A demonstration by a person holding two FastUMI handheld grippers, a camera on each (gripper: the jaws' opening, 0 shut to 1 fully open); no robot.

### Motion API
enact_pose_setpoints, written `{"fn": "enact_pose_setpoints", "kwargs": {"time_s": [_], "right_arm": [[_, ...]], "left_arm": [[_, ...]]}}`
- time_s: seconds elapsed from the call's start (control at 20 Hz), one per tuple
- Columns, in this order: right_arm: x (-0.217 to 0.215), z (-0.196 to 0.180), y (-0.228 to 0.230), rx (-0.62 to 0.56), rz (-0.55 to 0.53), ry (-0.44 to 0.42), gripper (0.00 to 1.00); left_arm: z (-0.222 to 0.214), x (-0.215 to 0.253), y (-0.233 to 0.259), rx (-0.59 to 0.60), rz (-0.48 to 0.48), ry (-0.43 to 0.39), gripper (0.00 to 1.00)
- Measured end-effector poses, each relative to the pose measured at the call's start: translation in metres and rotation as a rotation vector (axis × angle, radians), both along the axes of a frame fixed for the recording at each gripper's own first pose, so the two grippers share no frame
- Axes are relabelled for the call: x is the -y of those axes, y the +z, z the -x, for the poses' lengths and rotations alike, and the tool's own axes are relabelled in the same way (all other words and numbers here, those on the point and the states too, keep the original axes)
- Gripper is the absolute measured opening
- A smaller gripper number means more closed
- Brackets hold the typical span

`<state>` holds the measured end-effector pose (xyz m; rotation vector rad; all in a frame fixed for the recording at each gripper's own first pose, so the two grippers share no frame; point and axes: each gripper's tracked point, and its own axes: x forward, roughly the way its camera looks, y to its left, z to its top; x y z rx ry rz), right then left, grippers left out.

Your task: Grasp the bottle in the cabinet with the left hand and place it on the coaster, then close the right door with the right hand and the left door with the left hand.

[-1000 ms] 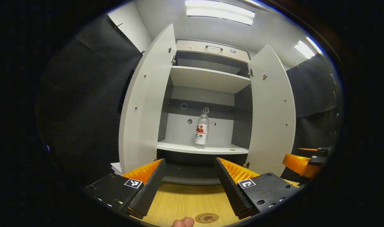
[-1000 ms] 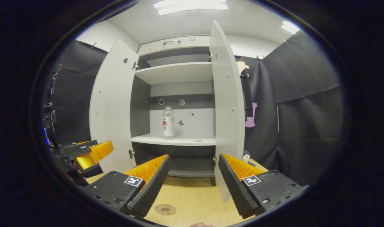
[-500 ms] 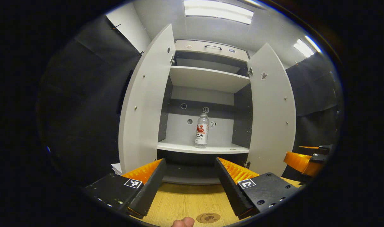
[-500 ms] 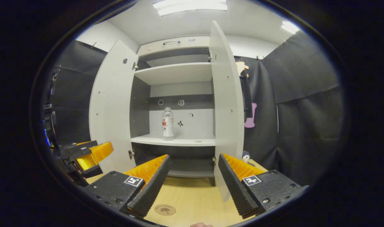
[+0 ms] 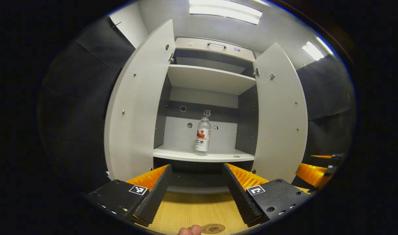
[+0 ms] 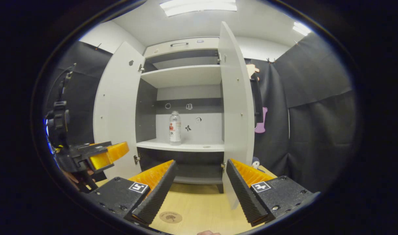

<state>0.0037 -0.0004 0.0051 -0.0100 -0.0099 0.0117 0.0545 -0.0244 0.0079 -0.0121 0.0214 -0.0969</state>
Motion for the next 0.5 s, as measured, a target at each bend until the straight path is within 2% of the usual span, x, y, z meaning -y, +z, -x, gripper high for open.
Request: {"fn": "enact_pose_setpoints", "kwargs": {"time_s": [0.05, 0.1, 0.15, 0.4, 0.45, 0.5], "right_arm": [[0.001, 0.0, 0.001, 0.004, 0.0, -0.005, 1.0], [0.003, 0.001, 0.002, 0.007, -0.002, -0.01, 1.0], [0.005, 0.001, 0.003, 0.011, -0.004, -0.016, 1.0], [0.014, 0.002, 0.002, 0.013, -0.012, -0.052, 0.99], [0.016, 0.001, 0.002, 0.01, -0.012, -0.058, 0.98], [0.018, 0.001, 0.0, 0.008, -0.013, -0.062, 1.0]], "left_arm": [[-0.014, 0.003, 0.005, 0.004, 0.003, -0.013, 0.99], [-0.028, 0.006, 0.011, 0.009, 0.003, -0.024, 0.99], [-0.042, 0.008, 0.016, 0.015, 0.004, -0.03, 0.94], [-0.118, 0.028, 0.04, 0.041, -0.001, -0.075, 0.94], [-0.134, 0.033, 0.042, 0.039, -0.005, -0.086, 0.99], [-0.149, 0.038, 0.043, 0.03, -0.003, -0.096, 0.94]]}}
